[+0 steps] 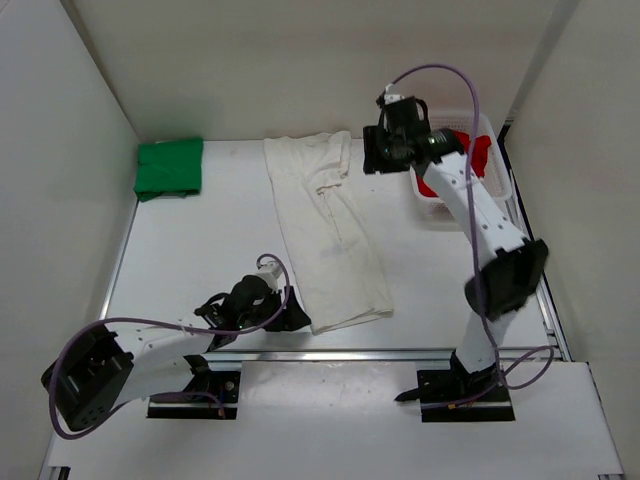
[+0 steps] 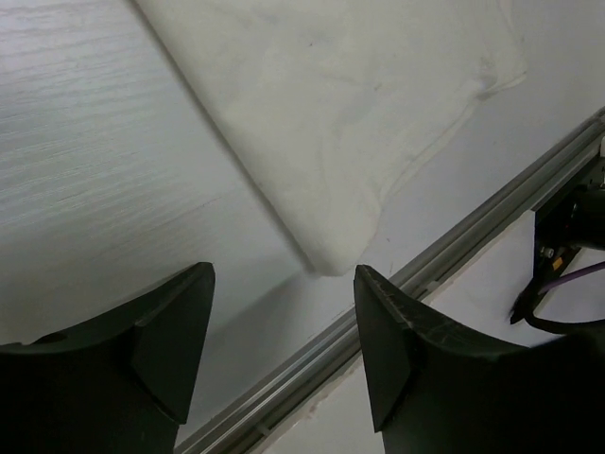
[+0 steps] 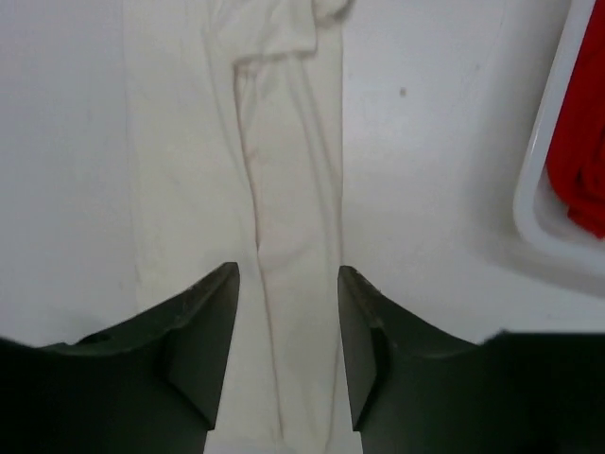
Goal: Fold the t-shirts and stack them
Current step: Rotate the tshirt 100 degrees
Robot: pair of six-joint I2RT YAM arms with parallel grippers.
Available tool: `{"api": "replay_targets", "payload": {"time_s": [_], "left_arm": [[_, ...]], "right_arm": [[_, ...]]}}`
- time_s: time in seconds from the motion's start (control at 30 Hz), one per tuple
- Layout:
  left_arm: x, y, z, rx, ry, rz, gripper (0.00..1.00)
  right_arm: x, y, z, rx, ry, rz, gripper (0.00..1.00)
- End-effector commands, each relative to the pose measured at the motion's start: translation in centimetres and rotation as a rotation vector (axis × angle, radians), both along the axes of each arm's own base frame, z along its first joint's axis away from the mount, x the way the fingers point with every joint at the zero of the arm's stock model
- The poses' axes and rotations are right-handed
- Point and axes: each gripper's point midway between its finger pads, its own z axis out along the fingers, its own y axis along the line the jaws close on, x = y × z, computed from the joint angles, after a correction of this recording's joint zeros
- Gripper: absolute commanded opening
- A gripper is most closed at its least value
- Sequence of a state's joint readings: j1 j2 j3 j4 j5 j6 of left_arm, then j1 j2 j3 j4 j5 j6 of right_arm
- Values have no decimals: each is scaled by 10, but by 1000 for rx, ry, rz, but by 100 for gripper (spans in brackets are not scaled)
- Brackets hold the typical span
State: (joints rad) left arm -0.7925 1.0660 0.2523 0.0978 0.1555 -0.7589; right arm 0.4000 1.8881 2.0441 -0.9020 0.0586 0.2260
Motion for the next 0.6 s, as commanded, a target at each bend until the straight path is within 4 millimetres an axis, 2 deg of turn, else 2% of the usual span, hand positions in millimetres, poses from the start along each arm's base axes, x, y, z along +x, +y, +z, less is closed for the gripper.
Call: {"api": "replay_targets", "payload": {"time_s": [0.0,0.03,0.07,0.1,0.13,0.17,0.2,0.23,0.27,0.3,0.43,0.47,0.57], "left_arm": [[1,-9,0,-35,2,24,70],[1,-12,0,-42,2,24,69],[5,-12,1,-40,-12,37,65],[6,-13,2,-41,-15,46,64],[7,-15,3,-42,-17,47,61],[9,-14,3,-40,-18,59,61],[9,-16,4,-38,-17,53,61],[9,-18,5,-36,-17,49,59],[6,-20,5,-19,-18,34,57],[11,-18,10,2,-46,57,52],[18,-21,34,92,-196,58,51],[17,-26,41,101,-225,24,52],[13,-27,26,244,-221,-42,52]], "right_arm": [[-35,-1,10,54,-115,41,43],[-51,-5,-3,102,-103,26,40],[-71,-16,-31,108,-49,2,35],[-86,-17,-68,146,9,-2,29],[-103,-17,-86,201,23,-8,23],[-107,-18,-81,254,-16,-10,21],[-124,-25,-117,260,55,-39,19],[-139,-28,-134,274,69,-46,17],[-140,-31,-130,301,38,-66,17],[-155,-37,-148,301,74,-84,17],[-179,-47,-171,413,90,-123,16],[-178,-46,-163,454,56,-109,18],[-191,-49,-172,492,70,-110,19]]}}
